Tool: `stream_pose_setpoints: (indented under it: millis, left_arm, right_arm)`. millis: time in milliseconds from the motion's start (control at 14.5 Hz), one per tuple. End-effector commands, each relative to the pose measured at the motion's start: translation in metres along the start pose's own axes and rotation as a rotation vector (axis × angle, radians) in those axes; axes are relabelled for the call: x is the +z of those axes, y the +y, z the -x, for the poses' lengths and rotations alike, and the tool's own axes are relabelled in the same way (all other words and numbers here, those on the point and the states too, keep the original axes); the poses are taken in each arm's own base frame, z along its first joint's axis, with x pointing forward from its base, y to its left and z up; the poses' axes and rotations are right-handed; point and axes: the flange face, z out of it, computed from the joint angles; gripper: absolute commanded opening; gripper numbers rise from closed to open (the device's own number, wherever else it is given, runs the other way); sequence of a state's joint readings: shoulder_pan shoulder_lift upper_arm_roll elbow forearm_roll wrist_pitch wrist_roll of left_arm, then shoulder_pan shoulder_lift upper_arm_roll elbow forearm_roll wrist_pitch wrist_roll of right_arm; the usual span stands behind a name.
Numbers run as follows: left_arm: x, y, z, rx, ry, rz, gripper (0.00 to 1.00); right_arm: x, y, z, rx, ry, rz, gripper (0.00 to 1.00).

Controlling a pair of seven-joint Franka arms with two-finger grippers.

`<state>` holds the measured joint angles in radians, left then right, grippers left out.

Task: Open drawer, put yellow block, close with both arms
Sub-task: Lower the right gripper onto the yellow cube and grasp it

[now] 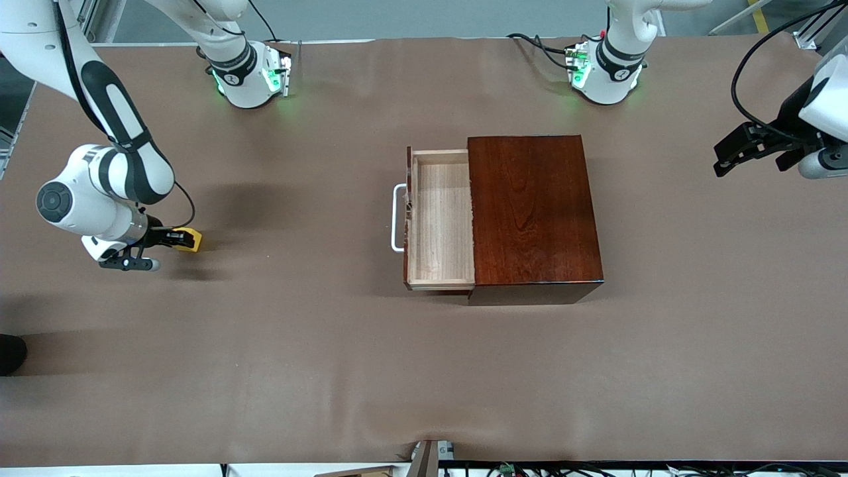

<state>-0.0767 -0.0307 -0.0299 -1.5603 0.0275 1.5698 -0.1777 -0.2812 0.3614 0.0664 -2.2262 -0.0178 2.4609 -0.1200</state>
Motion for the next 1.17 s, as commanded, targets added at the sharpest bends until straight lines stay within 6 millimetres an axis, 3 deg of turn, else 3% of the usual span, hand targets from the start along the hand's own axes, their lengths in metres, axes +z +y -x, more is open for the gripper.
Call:
stream_pose_setpoints:
  millis: [0, 207, 483, 829, 1105]
  left_arm:
    - [0.003, 0.004, -0.001, 0.033, -0.013, 0.009, 1.0]
    - [0.002, 0.001, -0.003, 0.027, -0.005, 0.012, 1.0]
    - [-0.001, -0.005, 0.0, 0.017, -0.004, 0.01, 1.0]
    - [-0.005, -0.007, 0.006, 0.014, -0.01, 0.008, 1.0]
    - [-0.007, -0.009, 0.006, 0.011, -0.004, 0.009, 1.0]
  right_arm:
    - [-0.001, 0.0, 0.007, 0.035, -0.002, -0.011, 0.0]
    - [-0.018, -0.009, 0.004, 0.03, -0.024, -0.011, 0.0]
    - [-0.054, -0.042, -0.004, 0.084, -0.052, -0.029, 0.0]
    - [-0.076, -0.071, 0.001, 0.129, -0.062, -0.074, 0.0]
    - [-0.105, -0.121, 0.002, 0.221, -0.081, -0.056, 0.0]
